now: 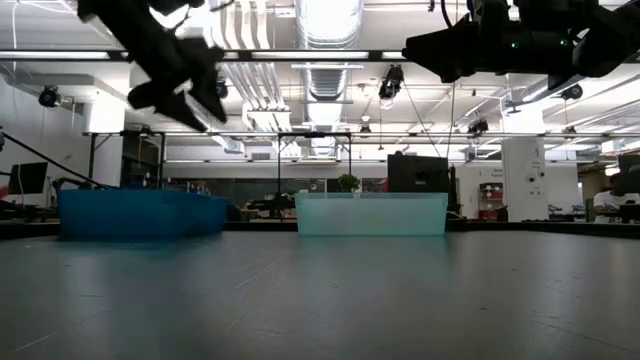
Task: Pick and place medicine bottles into bin by pill shape (circle, oval)
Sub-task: Put the blue tablet bottle into the light blue bin
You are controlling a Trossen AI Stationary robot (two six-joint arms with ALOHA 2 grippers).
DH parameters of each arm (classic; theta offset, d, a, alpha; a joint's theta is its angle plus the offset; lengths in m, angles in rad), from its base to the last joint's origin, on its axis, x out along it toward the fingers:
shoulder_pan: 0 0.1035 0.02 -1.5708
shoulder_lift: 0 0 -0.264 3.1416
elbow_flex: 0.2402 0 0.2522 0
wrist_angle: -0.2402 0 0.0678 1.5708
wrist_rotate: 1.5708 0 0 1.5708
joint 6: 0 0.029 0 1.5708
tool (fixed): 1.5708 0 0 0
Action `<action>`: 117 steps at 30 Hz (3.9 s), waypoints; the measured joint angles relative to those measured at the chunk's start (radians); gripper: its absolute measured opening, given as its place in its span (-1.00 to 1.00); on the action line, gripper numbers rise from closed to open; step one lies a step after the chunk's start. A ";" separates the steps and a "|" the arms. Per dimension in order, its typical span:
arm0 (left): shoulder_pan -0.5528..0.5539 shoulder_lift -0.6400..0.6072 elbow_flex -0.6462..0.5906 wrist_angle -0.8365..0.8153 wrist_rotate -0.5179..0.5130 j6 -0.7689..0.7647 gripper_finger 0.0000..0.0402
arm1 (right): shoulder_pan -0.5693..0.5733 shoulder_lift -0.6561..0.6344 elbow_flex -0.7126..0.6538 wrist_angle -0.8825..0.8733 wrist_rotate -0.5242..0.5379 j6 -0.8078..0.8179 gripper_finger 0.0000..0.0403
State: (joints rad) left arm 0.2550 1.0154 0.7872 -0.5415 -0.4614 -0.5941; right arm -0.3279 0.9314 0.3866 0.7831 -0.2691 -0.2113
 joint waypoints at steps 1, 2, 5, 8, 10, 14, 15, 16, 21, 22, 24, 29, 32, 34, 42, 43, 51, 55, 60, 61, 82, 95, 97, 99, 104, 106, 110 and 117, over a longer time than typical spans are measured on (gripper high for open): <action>-0.029 0.003 0.017 0.000 0.004 -0.001 0.29 | 0.000 0.000 0.000 0.000 0.000 0.000 0.09; -0.057 0.006 0.034 0.000 0.013 -0.002 0.29 | 0.000 0.000 0.000 0.000 0.000 -0.001 0.09; -0.137 0.019 0.084 -0.002 0.038 -0.028 0.29 | 0.000 0.000 0.000 0.000 0.000 -0.001 0.09; -0.203 0.047 0.138 -0.037 0.052 -0.100 0.29 | 0.000 0.000 0.000 0.000 0.000 -0.001 0.09; -0.233 0.073 0.180 -0.089 0.100 -0.148 0.29 | 0.000 0.000 0.000 0.000 0.000 0.000 0.09; -0.286 0.139 0.275 -0.254 0.269 -0.291 0.29 | 0.000 0.000 0.000 0.001 0.000 0.001 0.09; -0.302 0.158 0.299 -0.309 0.320 -0.331 0.29 | 0.000 0.000 0.000 0.001 0.000 0.001 0.09; -0.321 0.177 0.321 -0.365 0.362 -0.369 0.29 | 0.000 0.000 0.000 0.001 0.000 0.001 0.09; -0.449 0.258 0.386 -0.573 0.444 -0.557 0.29 | 0.000 0.000 0.000 0.008 0.000 0.001 0.09; -0.475 0.268 0.391 -0.588 0.458 -0.590 0.29 | 0.000 0.000 0.000 0.008 0.000 0.001 0.09; -0.532 0.284 0.395 -0.601 0.477 -0.658 0.29 | 0.000 0.000 0.000 0.008 0.000 0.002 0.09; -0.689 0.292 0.393 -0.601 0.484 -0.870 0.29 | 0.000 0.000 0.000 0.008 0.000 0.002 0.09; -0.794 0.292 0.393 -0.602 0.486 -0.985 0.29 | 0.000 0.000 0.000 0.008 0.000 0.002 0.09; -0.857 0.291 0.391 -0.604 0.486 -1.057 0.29 | 0.000 0.000 0.000 0.008 0.000 0.002 0.09; -1.058 0.301 0.380 -0.630 0.493 -1.285 0.29 | 0.000 0.000 0.000 0.008 0.000 0.019 0.09; -1.077 0.301 0.374 -0.629 0.493 -1.315 0.29 | 0.000 0.000 0.001 0.008 0.000 0.019 0.09; -1.185 0.332 0.295 -0.651 0.487 -1.489 0.29 | 0.000 0.000 0.001 0.008 0.000 0.030 0.09; -1.200 0.362 0.259 -0.649 0.532 -1.490 0.29 | 0.000 0.000 0.001 0.008 0.000 0.031 0.09; -1.204 0.381 0.214 -0.649 0.534 -1.487 0.29 | 0.000 0.000 0.001 0.008 0.000 0.029 0.09; -1.204 0.384 0.208 -0.648 0.534 -1.487 0.29 | 0.000 0.000 0.001 0.008 0.000 0.028 0.09; -1.204 0.385 0.079 -0.477 0.547 -1.468 0.04 | 0.000 0.000 0.001 0.008 0.000 0.025 0.09; -1.204 0.383 0.079 -0.470 0.546 -1.467 -0.54 | 0.000 0.000 0.001 0.008 0.000 0.025 0.09; -1.204 0.378 0.082 -0.471 0.546 -1.467 -0.54 | 0.000 0.000 0.001 0.008 0.000 0.025 0.09; -1.203 0.372 0.091 -0.470 0.546 -1.466 -0.51 | 0.000 0.000 0.001 0.008 0.000 0.025 0.09; -1.162 0.357 0.124 -0.471 0.544 -1.407 -0.47 | 0.000 0.000 0.001 0.008 0.000 0.028 0.09; -1.129 0.356 0.141 -0.472 0.537 -1.354 -0.49 | 0.000 0.000 0.001 0.008 0.000 0.028 0.09; -1.049 0.356 0.184 -0.471 0.495 -1.219 -0.51 | 0.000 0.000 0.001 0.008 0.000 0.028 0.09; -0.910 0.356 0.263 -0.471 0.397 -0.956 -0.51 | 0.000 -0.001 0.001 0.008 0.000 0.027 0.09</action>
State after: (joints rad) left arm -0.6545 1.3716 1.0498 -1.0120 -0.0644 -1.5501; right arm -0.3279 0.9308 0.3874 0.7910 -0.2691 -0.1846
